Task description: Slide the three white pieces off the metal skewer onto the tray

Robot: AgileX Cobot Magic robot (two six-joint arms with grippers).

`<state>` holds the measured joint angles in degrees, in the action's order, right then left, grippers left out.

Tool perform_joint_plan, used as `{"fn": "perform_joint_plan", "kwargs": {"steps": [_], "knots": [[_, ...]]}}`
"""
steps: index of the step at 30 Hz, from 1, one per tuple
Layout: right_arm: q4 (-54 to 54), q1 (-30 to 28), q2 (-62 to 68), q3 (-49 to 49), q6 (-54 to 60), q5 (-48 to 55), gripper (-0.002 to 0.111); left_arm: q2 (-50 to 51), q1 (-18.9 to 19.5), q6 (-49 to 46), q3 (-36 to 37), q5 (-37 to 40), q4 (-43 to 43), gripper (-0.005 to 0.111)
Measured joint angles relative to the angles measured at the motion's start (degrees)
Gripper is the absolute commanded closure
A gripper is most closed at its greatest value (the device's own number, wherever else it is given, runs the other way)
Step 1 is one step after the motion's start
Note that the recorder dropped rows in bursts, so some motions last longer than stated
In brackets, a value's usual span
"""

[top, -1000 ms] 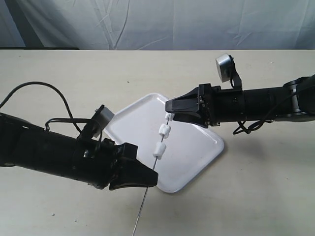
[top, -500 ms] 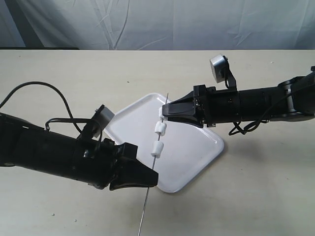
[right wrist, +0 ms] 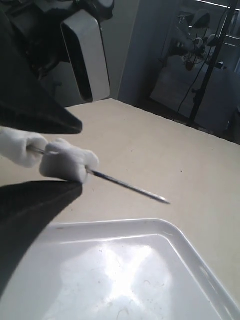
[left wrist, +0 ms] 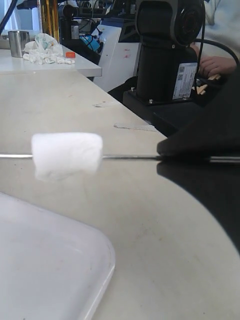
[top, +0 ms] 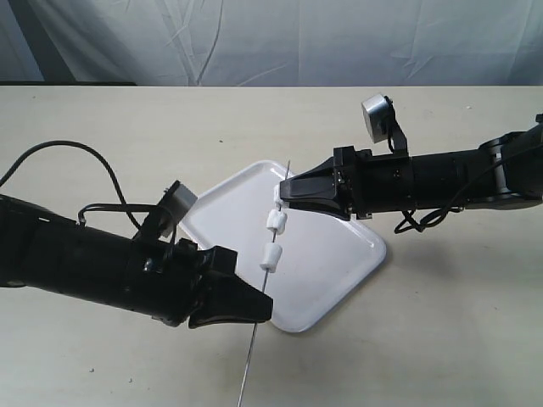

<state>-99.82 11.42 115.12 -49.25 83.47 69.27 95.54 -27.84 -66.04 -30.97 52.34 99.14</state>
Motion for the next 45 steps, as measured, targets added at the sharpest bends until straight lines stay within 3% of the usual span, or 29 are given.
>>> {"fn": "perform_joint_plan", "kwargs": {"steps": [9, 14, 20, 45], "knots": [[0.0, 0.0, 0.0, 0.0, -0.15, 0.0, 0.077, 0.0, 0.0, 0.0, 0.0, 0.0, 0.0, 0.107], [0.0, 0.0, 0.0, 0.0, -0.15, 0.0, 0.07, 0.0, 0.0, 0.0, 0.0, 0.0, 0.0, 0.107], [0.0, 0.0, 0.0, 0.0, -0.05, 0.0, 0.08, 0.0, 0.0, 0.0, 0.0, 0.0, 0.0, 0.107], [0.0, 0.1, 0.0, 0.0, 0.07, -1.97, 0.084, 0.0, 0.0, -0.12, 0.0, 0.0, 0.0, 0.107]]}}
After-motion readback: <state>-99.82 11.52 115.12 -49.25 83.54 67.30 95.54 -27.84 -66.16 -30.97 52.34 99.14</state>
